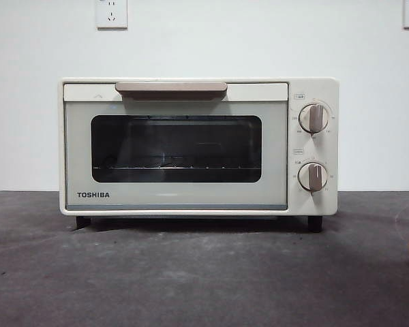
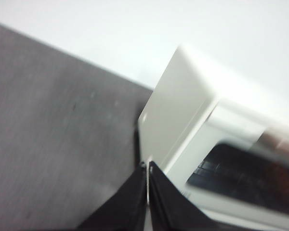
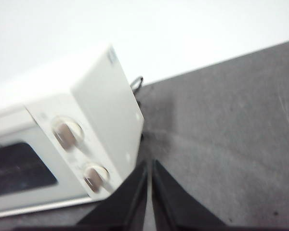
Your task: The left arm flap open the oven, the right arm pick bread and place it into oven, the left arm flap close the oven
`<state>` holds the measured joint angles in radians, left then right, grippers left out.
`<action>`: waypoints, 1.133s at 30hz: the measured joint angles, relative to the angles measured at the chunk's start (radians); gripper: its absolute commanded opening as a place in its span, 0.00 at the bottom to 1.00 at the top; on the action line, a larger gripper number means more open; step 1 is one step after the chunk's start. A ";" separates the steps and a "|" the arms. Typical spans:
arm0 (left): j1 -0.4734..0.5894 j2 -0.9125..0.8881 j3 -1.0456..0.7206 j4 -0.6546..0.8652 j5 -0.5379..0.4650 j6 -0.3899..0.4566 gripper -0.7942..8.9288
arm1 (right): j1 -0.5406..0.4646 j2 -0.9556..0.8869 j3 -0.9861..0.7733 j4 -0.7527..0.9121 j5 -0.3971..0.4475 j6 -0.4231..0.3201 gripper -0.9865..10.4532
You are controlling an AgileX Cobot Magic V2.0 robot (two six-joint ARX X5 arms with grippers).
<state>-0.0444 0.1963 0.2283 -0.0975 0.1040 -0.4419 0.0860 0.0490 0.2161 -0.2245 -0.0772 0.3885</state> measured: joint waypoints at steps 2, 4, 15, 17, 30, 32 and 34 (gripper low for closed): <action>0.000 0.068 0.072 -0.002 0.000 -0.006 0.09 | 0.000 0.042 0.069 -0.048 -0.008 0.006 0.10; 0.000 0.139 0.144 -0.021 0.003 -0.006 0.09 | 0.000 0.088 0.134 -0.100 -0.034 0.008 0.10; -0.051 0.490 0.592 -0.234 0.233 0.053 0.09 | 0.000 0.375 0.510 -0.352 -0.289 -0.088 0.10; -0.087 0.527 0.650 -0.286 0.272 0.079 0.09 | 0.000 0.430 0.572 -0.399 -0.353 -0.130 0.10; -0.273 0.589 0.835 -0.595 0.306 0.305 0.09 | 0.073 0.575 0.741 -0.520 -0.499 -0.316 0.10; -0.280 0.588 0.835 -0.605 0.313 0.310 0.12 | 0.078 0.572 0.741 -0.520 -0.499 -0.320 0.10; -0.280 0.588 0.835 -0.605 0.314 0.310 0.13 | 0.078 0.571 0.741 -0.520 -0.499 -0.321 0.12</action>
<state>-0.3248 0.7845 1.0630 -0.7029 0.4179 -0.1322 0.1638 0.6201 0.9569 -0.7444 -0.5762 0.0673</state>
